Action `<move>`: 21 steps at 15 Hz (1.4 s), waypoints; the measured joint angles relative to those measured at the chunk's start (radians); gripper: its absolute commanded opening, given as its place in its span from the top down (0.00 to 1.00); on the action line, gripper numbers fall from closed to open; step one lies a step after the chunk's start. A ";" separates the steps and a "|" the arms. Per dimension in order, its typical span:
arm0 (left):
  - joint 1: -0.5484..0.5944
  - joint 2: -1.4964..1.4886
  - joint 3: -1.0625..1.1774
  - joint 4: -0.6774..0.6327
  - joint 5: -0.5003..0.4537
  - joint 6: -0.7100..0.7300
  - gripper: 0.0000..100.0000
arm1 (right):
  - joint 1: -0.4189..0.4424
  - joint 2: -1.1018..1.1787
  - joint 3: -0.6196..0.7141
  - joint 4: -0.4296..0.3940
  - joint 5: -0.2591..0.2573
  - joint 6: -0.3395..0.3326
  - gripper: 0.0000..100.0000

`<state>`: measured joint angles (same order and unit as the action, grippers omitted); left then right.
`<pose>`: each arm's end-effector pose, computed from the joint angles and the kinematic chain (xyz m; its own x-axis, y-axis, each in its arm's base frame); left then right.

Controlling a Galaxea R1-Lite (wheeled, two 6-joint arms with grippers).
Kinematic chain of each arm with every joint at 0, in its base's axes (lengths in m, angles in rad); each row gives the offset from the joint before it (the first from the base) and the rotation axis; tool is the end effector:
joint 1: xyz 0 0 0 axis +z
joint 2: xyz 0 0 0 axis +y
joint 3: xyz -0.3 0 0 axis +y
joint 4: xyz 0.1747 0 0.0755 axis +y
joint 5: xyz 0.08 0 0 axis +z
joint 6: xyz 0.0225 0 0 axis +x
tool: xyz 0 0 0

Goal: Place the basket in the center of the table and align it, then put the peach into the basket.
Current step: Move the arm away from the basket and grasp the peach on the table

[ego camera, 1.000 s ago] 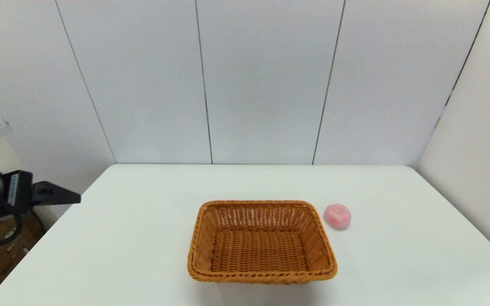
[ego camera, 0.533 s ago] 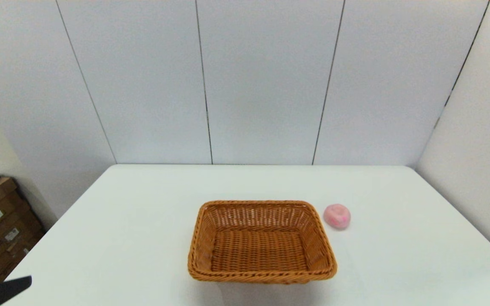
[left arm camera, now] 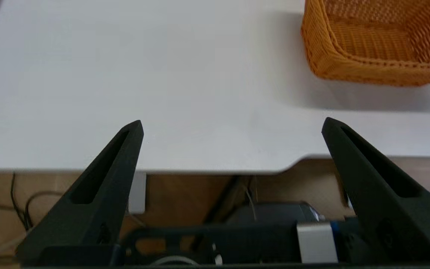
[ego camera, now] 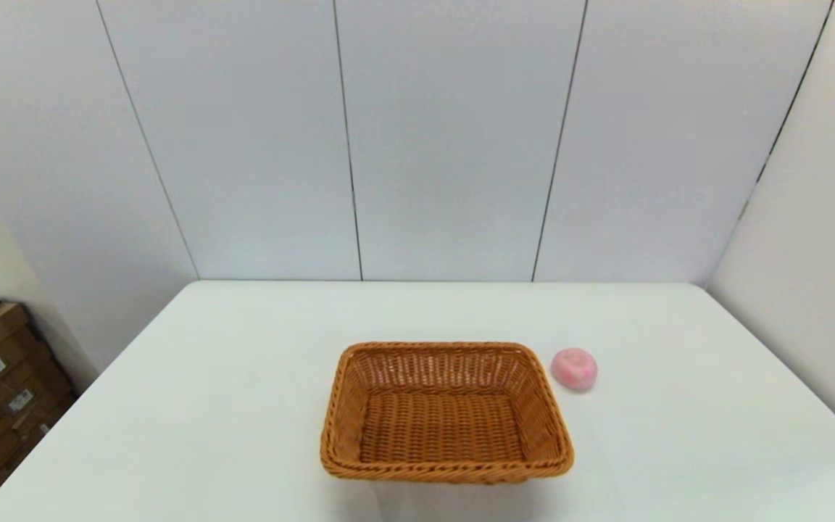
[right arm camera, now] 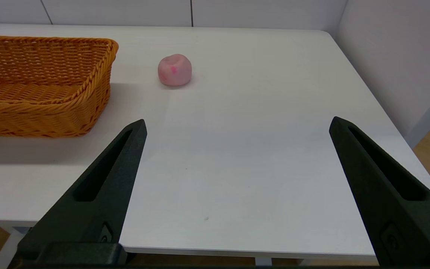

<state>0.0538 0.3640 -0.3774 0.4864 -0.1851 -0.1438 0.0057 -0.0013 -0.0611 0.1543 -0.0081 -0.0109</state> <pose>-0.0155 -0.0050 0.1381 0.8836 -0.1367 -0.4478 0.0444 0.9766 -0.2105 -0.0283 -0.0003 0.0765 0.9958 -0.0024 -0.0918 0.0014 0.9999 -0.0116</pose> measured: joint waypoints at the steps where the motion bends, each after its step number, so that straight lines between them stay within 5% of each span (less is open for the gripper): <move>1: 0.000 -0.022 0.036 -0.049 0.013 0.005 0.00 | 0.000 0.000 0.000 0.000 -0.001 0.000 0.00; 13: -0.013 -0.132 0.349 -0.508 0.174 0.103 0.00 | 0.000 0.000 0.000 -0.002 -0.005 0.006 0.00; 21: -0.062 -0.349 0.364 -0.459 0.207 0.093 0.00 | 0.000 0.000 0.001 -0.003 -0.010 0.013 0.00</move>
<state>-0.0081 0.0153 -0.0130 0.0272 0.0219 -0.0504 0.0057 -0.0013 -0.0600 0.1515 -0.0181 0.0017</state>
